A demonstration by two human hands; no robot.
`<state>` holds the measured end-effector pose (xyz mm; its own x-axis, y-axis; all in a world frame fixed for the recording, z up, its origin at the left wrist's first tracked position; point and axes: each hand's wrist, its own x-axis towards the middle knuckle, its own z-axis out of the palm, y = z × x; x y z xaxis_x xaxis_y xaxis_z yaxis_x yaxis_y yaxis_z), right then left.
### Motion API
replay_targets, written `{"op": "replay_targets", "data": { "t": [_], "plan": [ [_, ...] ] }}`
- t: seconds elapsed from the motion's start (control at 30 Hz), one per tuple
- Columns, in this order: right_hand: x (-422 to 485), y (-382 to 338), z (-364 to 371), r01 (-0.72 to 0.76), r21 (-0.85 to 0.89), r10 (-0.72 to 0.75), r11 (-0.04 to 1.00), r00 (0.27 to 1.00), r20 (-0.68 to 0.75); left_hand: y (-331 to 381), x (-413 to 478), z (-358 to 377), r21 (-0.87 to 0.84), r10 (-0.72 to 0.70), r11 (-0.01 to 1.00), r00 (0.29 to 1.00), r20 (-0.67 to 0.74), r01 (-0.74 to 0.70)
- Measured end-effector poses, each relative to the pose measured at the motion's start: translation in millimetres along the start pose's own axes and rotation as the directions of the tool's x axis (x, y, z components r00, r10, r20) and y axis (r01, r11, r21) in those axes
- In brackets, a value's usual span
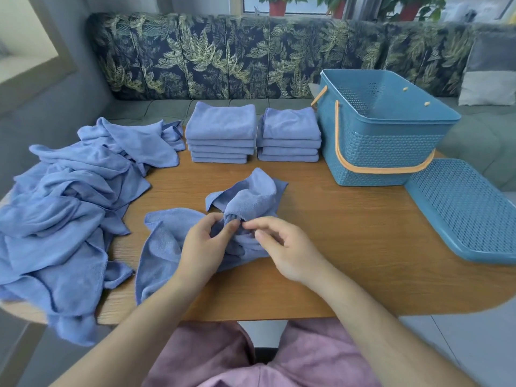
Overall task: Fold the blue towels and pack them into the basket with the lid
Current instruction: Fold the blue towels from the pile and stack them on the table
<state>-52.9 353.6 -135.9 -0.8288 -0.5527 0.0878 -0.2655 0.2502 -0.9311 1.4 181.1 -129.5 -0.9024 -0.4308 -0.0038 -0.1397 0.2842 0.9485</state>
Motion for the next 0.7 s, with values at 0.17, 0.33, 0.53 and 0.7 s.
{"op": "replay_targets", "data": {
  "t": [0.17,0.33,0.53,0.7],
  "plan": [
    [9.0,8.5,-2.1,-0.198,-0.061,0.176,0.978,0.949,-0.262,1.7,-1.0,-0.2,-0.227,-0.025,0.973,0.996,0.090,0.045],
    [8.2,5.7,1.8,-0.267,0.240,0.308,0.933,0.940,-0.151,10.1,-6.0,-1.3,-0.353,-0.019,0.933,0.987,0.162,0.076],
    [7.3,0.7,-7.9,-0.185,0.296,0.255,0.937,0.942,-0.218,16.4,-9.6,-2.2,-0.361,-0.029,0.929,0.991,0.134,0.076],
    [7.3,-4.3,-22.9,-0.149,0.265,0.240,0.953,0.903,-0.356,12.8,-2.4,-10.1,-0.497,-0.053,0.850,0.968,0.245,0.172]
  ]
}}
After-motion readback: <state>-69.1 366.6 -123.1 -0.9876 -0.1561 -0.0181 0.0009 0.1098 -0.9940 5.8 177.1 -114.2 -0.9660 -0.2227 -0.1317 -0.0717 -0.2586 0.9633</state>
